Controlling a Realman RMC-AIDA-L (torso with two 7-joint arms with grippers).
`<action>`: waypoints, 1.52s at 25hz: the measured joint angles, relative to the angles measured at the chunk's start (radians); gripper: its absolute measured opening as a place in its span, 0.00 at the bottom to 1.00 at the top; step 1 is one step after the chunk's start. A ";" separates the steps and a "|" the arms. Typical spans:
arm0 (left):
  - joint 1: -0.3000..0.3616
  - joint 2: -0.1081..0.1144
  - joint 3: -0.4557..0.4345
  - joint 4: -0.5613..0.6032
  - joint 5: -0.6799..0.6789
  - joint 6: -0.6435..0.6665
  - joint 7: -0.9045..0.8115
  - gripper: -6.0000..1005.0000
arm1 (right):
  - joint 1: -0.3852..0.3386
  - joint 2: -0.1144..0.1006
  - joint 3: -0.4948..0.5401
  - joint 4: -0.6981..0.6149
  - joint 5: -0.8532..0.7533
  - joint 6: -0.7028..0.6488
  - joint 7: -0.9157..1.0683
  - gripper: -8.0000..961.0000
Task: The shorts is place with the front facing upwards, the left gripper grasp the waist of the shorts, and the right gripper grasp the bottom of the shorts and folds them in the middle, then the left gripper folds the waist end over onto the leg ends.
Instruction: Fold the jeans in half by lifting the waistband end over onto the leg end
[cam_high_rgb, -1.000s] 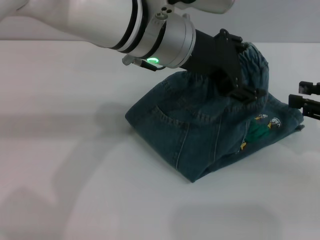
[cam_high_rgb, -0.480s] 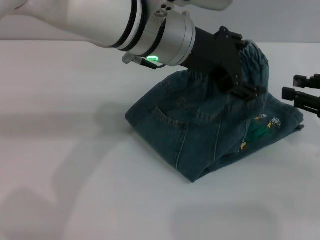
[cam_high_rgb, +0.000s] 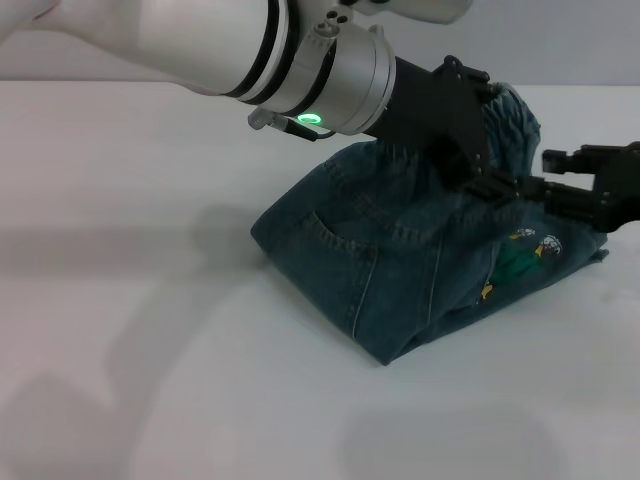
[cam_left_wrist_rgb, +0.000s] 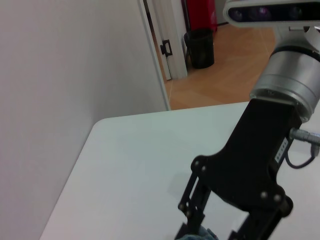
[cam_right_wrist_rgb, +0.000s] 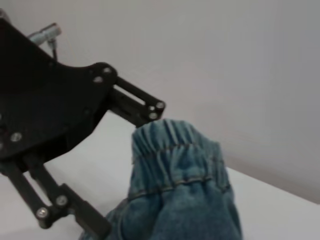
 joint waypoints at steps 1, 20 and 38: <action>0.000 0.000 0.000 0.000 0.000 0.000 0.000 0.81 | 0.004 0.000 -0.018 -0.002 0.000 -0.004 0.003 0.48; 0.001 0.000 0.003 -0.004 0.005 0.002 0.001 0.81 | -0.050 0.002 -0.058 -0.125 -0.018 -0.094 0.073 0.48; 0.001 0.000 0.007 0.002 0.000 0.005 0.009 0.81 | 0.007 0.002 -0.080 -0.058 -0.021 -0.026 0.062 0.48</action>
